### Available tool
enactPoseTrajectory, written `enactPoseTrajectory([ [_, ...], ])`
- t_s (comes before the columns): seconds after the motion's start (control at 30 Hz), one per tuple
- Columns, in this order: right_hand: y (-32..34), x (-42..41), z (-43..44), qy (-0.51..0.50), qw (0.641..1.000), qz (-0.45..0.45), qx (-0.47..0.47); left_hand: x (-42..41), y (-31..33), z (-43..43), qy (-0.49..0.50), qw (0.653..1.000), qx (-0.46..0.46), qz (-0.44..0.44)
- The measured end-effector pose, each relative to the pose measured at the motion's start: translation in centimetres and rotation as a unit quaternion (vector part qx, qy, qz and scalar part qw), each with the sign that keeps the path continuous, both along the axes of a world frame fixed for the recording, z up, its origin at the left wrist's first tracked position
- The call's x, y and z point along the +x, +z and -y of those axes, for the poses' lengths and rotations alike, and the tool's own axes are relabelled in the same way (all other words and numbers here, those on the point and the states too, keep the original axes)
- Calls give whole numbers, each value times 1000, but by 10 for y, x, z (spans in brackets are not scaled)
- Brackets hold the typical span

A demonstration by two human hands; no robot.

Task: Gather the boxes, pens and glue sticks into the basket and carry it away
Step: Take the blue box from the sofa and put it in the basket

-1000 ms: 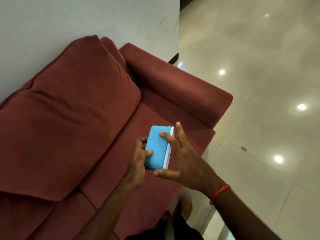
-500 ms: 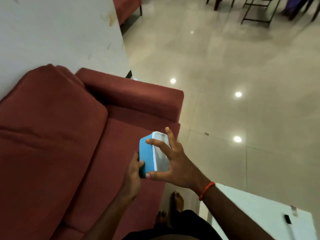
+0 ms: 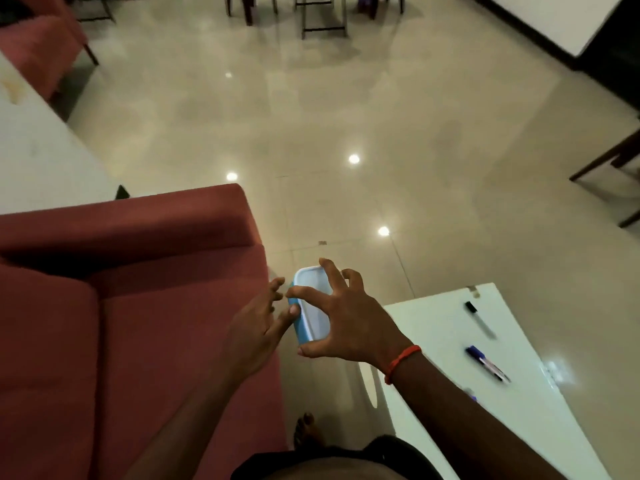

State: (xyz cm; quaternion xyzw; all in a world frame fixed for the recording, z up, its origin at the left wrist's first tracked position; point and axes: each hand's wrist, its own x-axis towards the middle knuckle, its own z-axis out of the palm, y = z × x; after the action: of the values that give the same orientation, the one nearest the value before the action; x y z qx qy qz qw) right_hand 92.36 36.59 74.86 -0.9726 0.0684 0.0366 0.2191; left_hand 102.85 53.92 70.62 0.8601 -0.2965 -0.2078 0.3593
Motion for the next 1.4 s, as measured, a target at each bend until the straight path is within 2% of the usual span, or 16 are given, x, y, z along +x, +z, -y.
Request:
enactPoseTrajectory([
  [0.1,-3,-40,16,-39,999,-17,-18,-19,-2,22,-69,997,41,22],
  [0.3,-6,-127,36,-130,991,-28,-21,-76,-11,66,-186,980,59,27],
  [0.7,-7,-302,37,-333,943,-18,-4,-212,-8,134,-390,915,67,77],
  [1.0,-8,-386,-4,-499,866,-22,-1,-283,-4,163,-545,832,69,79],
  [1.17,-9,-416,-32,-598,801,-34,21,-312,-4,178,-625,773,68,87],
  [1.4,-16,-456,-73,-704,706,-50,53,-356,-20,188,-693,714,70,69],
])
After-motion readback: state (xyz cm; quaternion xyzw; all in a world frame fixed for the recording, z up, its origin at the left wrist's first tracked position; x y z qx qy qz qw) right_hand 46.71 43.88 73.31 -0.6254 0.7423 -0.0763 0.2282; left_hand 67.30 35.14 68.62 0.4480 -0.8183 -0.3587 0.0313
